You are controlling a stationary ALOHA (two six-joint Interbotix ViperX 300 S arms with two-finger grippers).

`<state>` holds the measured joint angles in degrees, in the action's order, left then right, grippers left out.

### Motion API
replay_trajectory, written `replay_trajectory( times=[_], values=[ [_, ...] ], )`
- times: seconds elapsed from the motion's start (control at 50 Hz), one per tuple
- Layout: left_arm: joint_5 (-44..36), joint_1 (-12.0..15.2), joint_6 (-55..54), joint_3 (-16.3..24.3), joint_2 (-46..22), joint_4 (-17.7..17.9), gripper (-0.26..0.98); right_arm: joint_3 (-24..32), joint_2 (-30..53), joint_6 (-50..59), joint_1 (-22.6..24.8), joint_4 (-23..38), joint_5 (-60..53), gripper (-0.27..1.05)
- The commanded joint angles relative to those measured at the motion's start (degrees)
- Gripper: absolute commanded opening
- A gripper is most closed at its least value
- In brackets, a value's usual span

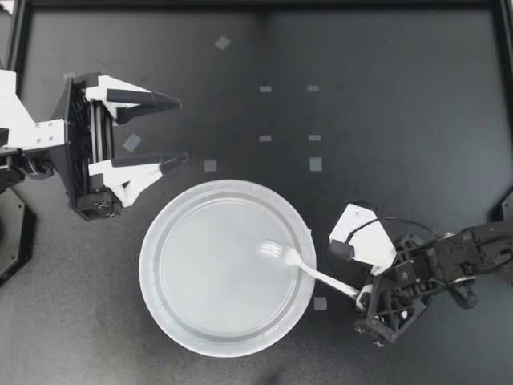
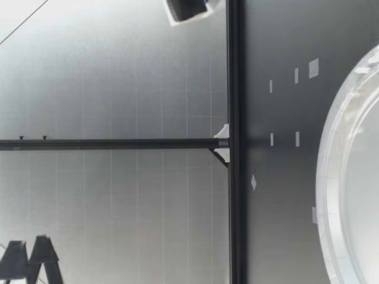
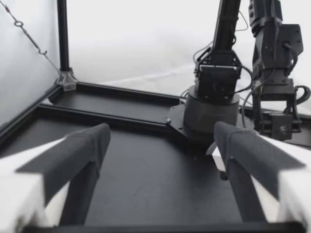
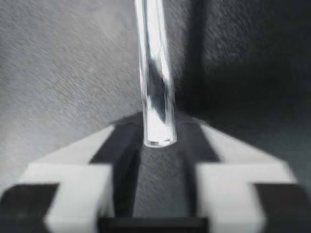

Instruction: Pick up the fork and place it on the plate.

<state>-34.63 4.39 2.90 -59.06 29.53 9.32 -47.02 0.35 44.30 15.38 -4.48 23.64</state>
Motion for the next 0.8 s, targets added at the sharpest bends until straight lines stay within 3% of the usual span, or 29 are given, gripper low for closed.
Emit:
replay_trajectory(
  times=[0.0,0.42,0.78],
  values=[
    [-1.6,0.1,0.3,-0.1,0.6,0.0,0.89,2.4,-0.4,0.1,0.4,-0.2,2.7,0.51],
    [-3.5,0.1,0.3,-1.1,0.7,0.0,0.89,3.7,-3.0,0.7,0.3,-0.1,6.2,0.51],
    [-3.4,0.1,0.1,-1.4,0.4,0.0,0.89,3.8,-12.0,-0.2,-3.2,4.0,-6.4,0.51]
  ],
)
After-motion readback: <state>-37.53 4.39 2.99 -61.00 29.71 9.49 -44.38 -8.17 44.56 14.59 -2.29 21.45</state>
